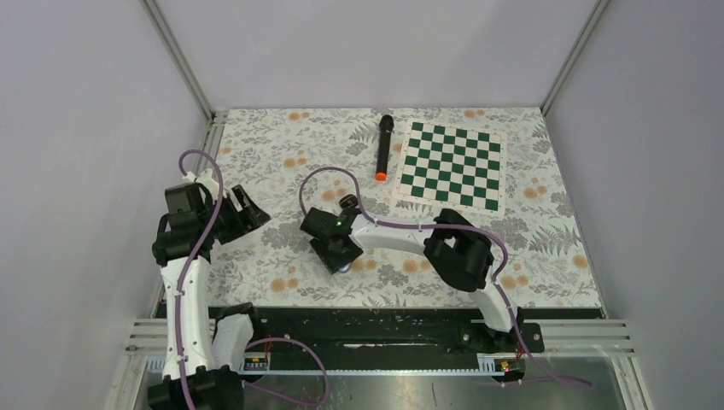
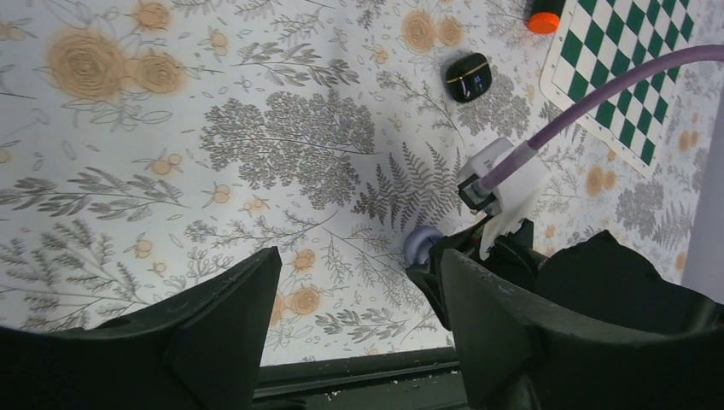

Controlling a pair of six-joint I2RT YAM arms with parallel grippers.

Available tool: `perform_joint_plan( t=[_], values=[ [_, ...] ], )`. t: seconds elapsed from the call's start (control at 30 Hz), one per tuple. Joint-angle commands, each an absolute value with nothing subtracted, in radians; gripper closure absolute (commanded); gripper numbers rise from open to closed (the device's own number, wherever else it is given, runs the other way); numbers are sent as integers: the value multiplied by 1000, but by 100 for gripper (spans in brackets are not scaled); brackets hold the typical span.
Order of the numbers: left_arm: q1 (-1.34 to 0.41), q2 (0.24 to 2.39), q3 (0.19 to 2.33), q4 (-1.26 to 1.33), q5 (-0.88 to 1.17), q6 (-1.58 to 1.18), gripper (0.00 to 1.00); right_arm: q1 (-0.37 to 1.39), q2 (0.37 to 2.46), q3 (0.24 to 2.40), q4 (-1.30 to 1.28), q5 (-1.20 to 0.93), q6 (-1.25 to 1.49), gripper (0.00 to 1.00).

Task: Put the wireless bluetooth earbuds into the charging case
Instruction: Pick up the charging case from the center of the board, then pass from the right arm to the left

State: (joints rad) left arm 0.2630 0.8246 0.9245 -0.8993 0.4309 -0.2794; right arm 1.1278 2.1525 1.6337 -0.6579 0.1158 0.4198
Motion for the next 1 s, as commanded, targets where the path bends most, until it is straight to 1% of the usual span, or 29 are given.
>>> perform_joint_plan(
  t=[0.0, 0.07, 0.13, 0.33, 0.53, 0.7, 0.83, 0.97],
  values=[
    [256, 840, 882, -765, 535, -311, 30, 1132, 1959, 1533, -603, 143, 293, 64],
    [223, 875, 889, -709, 565, -295, 30, 1128, 1838, 1463, -561, 132, 214, 68],
    [164, 916, 913, -666, 578, -263, 30, 1125, 1707, 1384, -524, 129, 116, 69],
    [-52, 984, 979, -472, 792, -210, 30, 1066, 1305, 1157, -327, 128, -164, 70],
    [-272, 940, 1040, -244, 830, -156, 27, 984, 1071, 1049, -104, 81, -494, 69],
    [-397, 1012, 1148, -247, 858, -72, 28, 968, 988, 923, 137, 39, -725, 69],
    [-474, 1107, 1274, -311, 807, -15, 30, 968, 992, 945, 175, 63, -736, 68],
    [-546, 1134, 1277, -247, 744, 30, 30, 968, 1004, 915, 303, 77, -779, 67]
  ],
)
